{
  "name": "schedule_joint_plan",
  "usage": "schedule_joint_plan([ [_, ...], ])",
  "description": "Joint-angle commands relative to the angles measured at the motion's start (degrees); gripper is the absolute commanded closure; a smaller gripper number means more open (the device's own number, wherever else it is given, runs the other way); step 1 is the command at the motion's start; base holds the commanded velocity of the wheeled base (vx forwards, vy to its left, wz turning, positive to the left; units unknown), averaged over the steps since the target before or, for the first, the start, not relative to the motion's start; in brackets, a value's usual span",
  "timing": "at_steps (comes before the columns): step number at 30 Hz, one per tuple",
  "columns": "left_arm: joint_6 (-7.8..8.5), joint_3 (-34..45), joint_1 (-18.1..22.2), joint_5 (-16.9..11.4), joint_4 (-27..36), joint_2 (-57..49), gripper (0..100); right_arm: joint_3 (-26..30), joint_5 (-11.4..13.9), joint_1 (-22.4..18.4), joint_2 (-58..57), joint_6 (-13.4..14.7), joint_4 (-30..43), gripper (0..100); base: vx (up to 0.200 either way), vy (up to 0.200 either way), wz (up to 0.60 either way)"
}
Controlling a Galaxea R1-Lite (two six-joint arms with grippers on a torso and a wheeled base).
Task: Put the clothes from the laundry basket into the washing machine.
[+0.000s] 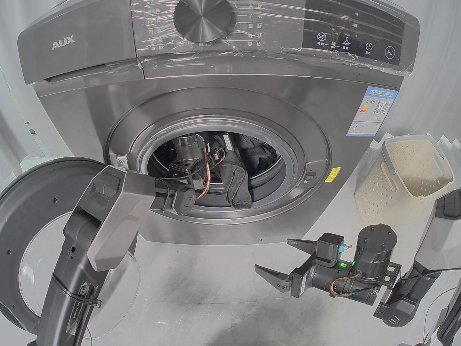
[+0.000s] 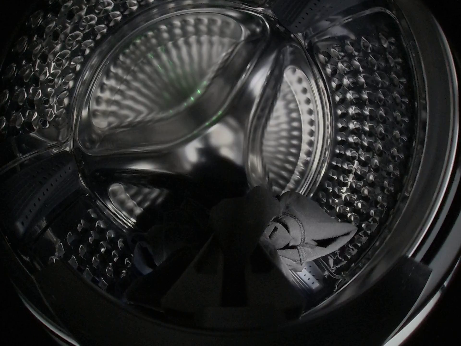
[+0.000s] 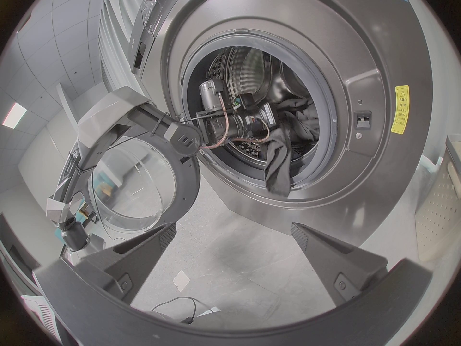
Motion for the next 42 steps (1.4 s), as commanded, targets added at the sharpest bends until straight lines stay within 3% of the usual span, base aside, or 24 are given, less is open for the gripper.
schedule_joint_plan([
  [1,-0.79,1.98,-0.27,0.3,-0.07,1.19,0,0.07,0.09,-0.02,0.23,-0.01,-0.03,0,0.0,0.0,0.0],
  [5,-0.61,11.3,-0.88,-1.02,0.72,-2.68,0,0.07,0.09,-0.11,0.23,-0.01,-0.03,0,0.0,0.0,0.0],
  [7,-0.43,16.31,-1.41,-3.3,1.16,-4.52,0,0.07,0.09,-0.11,0.23,-0.01,-0.03,0,0.0,0.0,0.0],
  [9,-0.35,17.36,-1.5,-3.92,1.24,-4.96,0,0.07,0.09,-0.11,0.23,-0.01,-0.03,0,0.0,0.0,0.0],
  [11,1.41,22.99,-2.29,-6.29,1.51,-7.34,0,0.07,0.09,-0.02,0.23,-0.01,-0.03,0,0.0,0.0,0.0],
  [14,2.64,24.13,-2.38,-6.46,1.42,-7.16,0,0.07,0.09,-0.02,0.23,-0.01,-0.03,0,0.0,0.0,0.0],
  [24,3.87,24.04,-3.26,-6.82,1.42,-4.17,0,-0.02,0.09,0.07,0.14,-0.01,-0.03,0,0.0,0.0,0.0],
  [25,4.31,24.04,-3.26,-6.82,1.42,-3.73,100,-0.02,0.09,0.07,0.14,-0.01,-0.03,0,0.0,0.0,0.0],
  [28,5.01,22.99,-3.17,-6.82,1.6,-3.38,100,-0.02,0.09,0.15,0.14,-0.01,-0.03,0,0.0,0.0,0.0],
  [39,4.49,12.97,-0.27,-5.67,3.0,-3.38,100,-0.37,0.09,0.24,0.14,-0.01,-0.03,0,0.0,0.0,0.0],
  [42,2.99,5.32,0.52,-2.95,1.77,-0.57,100,-0.46,0.0,0.24,0.14,-0.01,-0.03,0,0.0,0.0,0.0],
])
